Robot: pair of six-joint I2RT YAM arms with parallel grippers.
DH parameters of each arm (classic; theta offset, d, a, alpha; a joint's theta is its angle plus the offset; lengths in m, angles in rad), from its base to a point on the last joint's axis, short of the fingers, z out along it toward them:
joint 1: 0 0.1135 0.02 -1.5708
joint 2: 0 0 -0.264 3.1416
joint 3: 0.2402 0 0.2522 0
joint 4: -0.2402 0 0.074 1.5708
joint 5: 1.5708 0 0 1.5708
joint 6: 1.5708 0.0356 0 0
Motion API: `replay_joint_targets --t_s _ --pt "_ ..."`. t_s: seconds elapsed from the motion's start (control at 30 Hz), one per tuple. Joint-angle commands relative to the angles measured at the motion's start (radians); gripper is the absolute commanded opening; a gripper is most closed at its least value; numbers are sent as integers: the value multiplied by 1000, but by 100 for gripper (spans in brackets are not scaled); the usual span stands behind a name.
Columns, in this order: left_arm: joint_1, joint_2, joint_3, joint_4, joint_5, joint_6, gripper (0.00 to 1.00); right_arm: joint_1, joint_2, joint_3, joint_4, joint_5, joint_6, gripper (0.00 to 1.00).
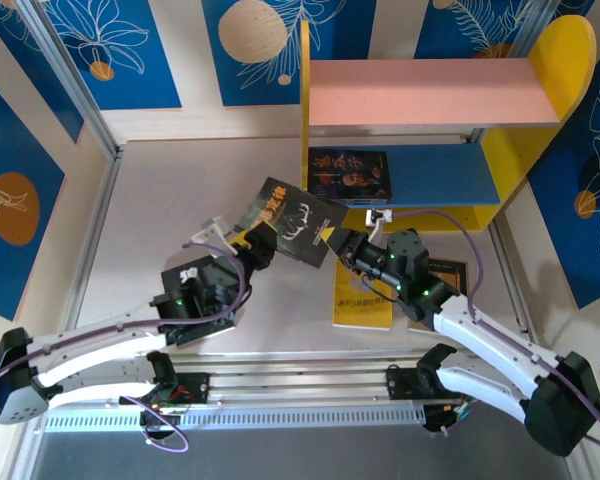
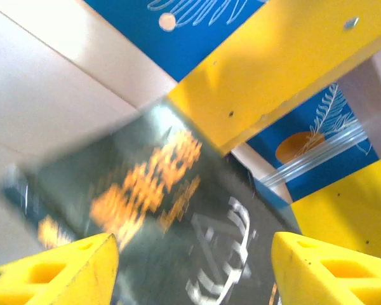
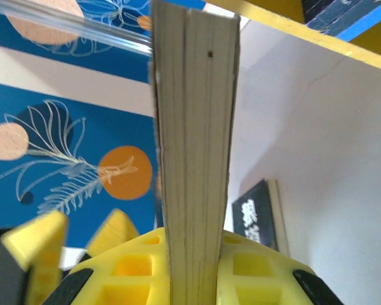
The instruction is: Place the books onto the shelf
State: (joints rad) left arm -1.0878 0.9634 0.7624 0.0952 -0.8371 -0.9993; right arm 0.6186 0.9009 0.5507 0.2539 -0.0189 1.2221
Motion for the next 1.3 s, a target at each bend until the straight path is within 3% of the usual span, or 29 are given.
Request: replay_joint_targets --t_s 0.0,0.17,0.4,0.63,1.0,1.27 --pt "82 -33 103 -241 126 109 66 -67 -50 62 -162 -214 -171 11" --pt "247 26 237 -436 458 204 65 -206 -82 127 -357 -419 -321 11" --pt "302 198 329 -481 785 320 65 -390 -73 191 -471 -677 -466 10" --pt "314 260 295 -481 888 331 66 -556 -67 199 -463 -864 -508 10" --pt "389 315 191 -254 1278 252 69 -635 -48 161 -357 -976 -478 10" --pt "422 354 95 62 1520 95 69 -640 -39 154 -391 -969 -522 9"
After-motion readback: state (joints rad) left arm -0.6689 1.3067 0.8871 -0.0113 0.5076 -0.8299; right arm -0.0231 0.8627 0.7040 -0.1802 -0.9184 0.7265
